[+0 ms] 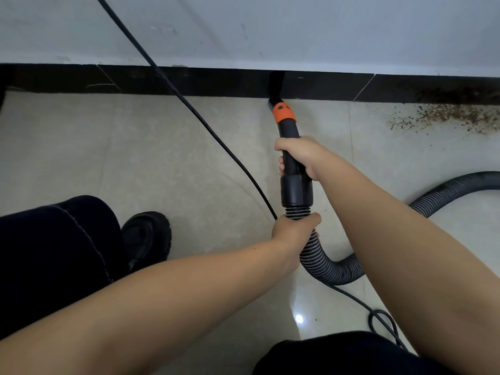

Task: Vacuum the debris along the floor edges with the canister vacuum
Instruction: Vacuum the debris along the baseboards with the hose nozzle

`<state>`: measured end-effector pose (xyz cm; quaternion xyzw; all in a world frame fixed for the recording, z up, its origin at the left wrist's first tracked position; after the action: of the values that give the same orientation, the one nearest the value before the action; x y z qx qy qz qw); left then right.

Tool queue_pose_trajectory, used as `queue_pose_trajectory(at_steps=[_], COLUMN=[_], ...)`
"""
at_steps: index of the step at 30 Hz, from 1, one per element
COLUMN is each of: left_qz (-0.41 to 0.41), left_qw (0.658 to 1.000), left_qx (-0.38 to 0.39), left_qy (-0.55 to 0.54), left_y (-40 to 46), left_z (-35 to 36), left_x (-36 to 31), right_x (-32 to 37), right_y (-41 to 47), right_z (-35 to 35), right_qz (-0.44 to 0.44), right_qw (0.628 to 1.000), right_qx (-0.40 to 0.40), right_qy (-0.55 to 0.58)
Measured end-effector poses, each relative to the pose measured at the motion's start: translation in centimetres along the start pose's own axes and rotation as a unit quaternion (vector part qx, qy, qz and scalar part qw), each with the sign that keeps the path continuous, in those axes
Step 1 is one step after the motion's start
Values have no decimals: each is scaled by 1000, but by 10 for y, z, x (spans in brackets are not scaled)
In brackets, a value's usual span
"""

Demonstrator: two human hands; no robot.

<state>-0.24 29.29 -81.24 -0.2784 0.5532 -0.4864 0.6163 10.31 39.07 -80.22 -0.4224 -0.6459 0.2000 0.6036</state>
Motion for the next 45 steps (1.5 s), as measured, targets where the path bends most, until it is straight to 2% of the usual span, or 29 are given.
queue_pose_trajectory(at_steps=[6, 13, 19, 27, 35, 40, 45], left_qz=[-4, -27, -3, -13, -39, -62, -70], left_qw=[1000, 992, 978, 973, 972, 945, 885], left_qx=[17, 62, 86, 78, 84, 105, 126], left_qy=[16, 105, 190, 215, 217, 302, 443], left_y=[1, 0, 9, 20, -6, -28, -47], left_z=[-4, 23, 58, 78, 76, 81, 98], left_x=[-7, 6, -5, -3, 36, 46, 14], right_x=[2, -34, -50, -53, -87, -112, -111], right_y=[2, -6, -1, 7, -22, -50, -71], right_z=[-2, -54, -106, -127, -125, -141, -157], right_qz=[2, 27, 35, 26, 38, 58, 84], right_qw=[999, 989, 971, 969, 969, 955, 930], right_qx=[-31, -97, -138, -135, -121, -146, -123], right_qy=[12, 105, 193, 207, 213, 251, 336])
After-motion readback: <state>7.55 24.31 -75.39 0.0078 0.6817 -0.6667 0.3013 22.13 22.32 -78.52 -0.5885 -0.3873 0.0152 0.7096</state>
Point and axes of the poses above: each hand's wrist, its own y-axis towards the middle knuckle, its own z-axis out of the palm, x = y × z, the point moved 3 cm from there along y, towards the middle knuckle, and after that the axes turned 11 degrees about -y, right-handed, at the moved point
